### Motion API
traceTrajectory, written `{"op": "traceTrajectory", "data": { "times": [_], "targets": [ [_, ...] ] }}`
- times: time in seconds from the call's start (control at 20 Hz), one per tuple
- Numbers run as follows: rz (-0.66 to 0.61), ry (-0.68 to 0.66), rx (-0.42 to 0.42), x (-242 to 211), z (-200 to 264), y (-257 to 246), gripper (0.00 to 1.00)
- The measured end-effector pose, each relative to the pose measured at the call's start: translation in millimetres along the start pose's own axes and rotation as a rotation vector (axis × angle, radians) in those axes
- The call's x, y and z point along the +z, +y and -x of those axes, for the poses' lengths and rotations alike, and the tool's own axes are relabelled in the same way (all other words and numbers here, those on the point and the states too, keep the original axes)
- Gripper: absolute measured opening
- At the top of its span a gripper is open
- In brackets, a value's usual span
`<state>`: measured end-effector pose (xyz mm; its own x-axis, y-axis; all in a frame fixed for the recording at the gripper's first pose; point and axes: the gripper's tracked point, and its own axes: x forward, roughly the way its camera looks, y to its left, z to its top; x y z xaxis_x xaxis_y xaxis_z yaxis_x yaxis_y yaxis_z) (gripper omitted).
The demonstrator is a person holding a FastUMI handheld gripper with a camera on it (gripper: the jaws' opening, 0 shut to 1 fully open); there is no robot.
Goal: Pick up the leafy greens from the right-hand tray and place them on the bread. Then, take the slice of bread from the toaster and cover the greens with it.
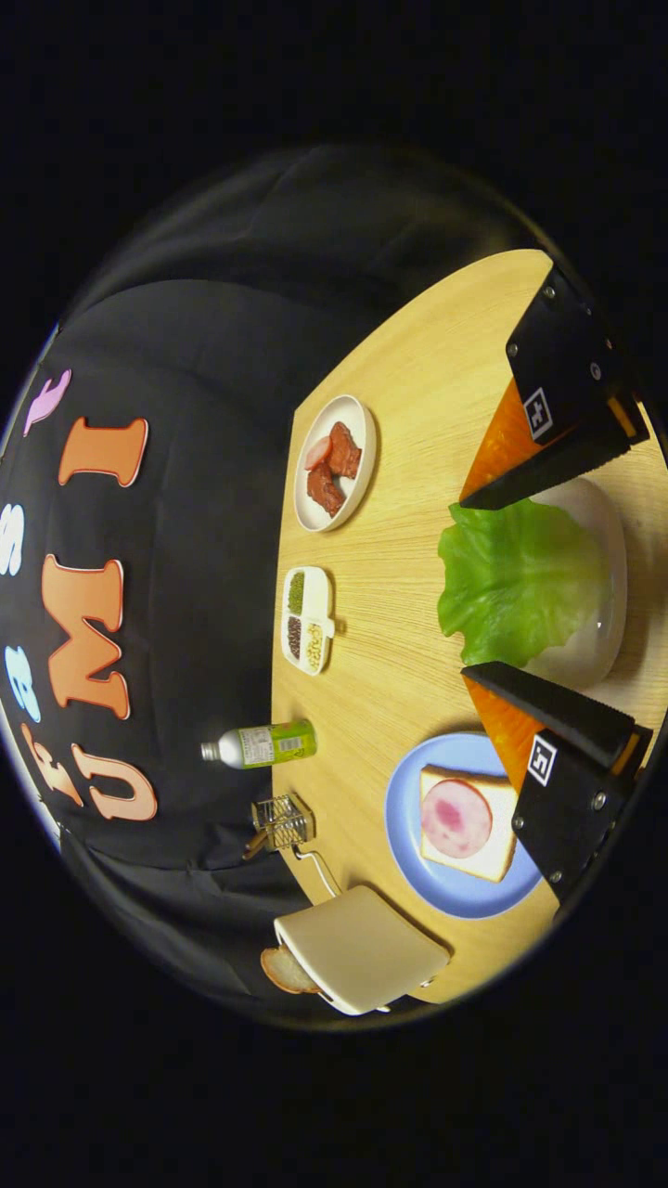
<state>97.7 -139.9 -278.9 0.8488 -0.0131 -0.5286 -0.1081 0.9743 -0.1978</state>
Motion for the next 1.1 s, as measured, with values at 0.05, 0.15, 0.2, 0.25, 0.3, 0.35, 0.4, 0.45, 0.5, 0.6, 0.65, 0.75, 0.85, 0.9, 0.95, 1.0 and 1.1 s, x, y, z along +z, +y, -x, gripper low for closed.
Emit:
{"op": "traceTrajectory", "data": {
  "times": [0.05,0.15,0.2,0.25,0.3,0.35,0.4,0.45,0.5,0.6,0.65,0.75,0.85,0.9,0.95,1.0,1.1],
  "targets": [
    [0.010,0.014,0.004,-5,-3,0,0.99],
    [0.019,0.045,0.007,-16,-5,-2,0.99],
    [0.019,0.054,0.013,-19,-7,0,1.00],
    [0.018,0.061,0.017,-22,-8,0,1.00],
    [0.018,0.072,0.021,-26,-10,0,1.00],
    [0.017,0.081,0.031,-29,-11,2,1.00],
    [0.015,0.092,0.043,-32,-13,4,0.99],
    [0.015,0.104,0.060,-36,-13,7,0.99],
    [0.021,0.115,0.068,-39,-13,8,0.97],
    [0.047,0.123,0.064,-42,-14,7,0.88],
    [0.052,0.129,0.065,-44,-14,8,0.85],
    [0.046,0.141,0.069,-48,-13,9,0.77],
    [0.035,0.142,0.061,-47,-15,7,0.70],
    [0.031,0.142,0.057,-48,-16,5,0.65],
    [0.027,0.144,0.053,-48,-16,4,0.62],
    [0.021,0.147,0.046,-48,-15,2,0.55],
    [0.003,0.154,0.022,-48,-17,-3,0.39]
  ]
}}
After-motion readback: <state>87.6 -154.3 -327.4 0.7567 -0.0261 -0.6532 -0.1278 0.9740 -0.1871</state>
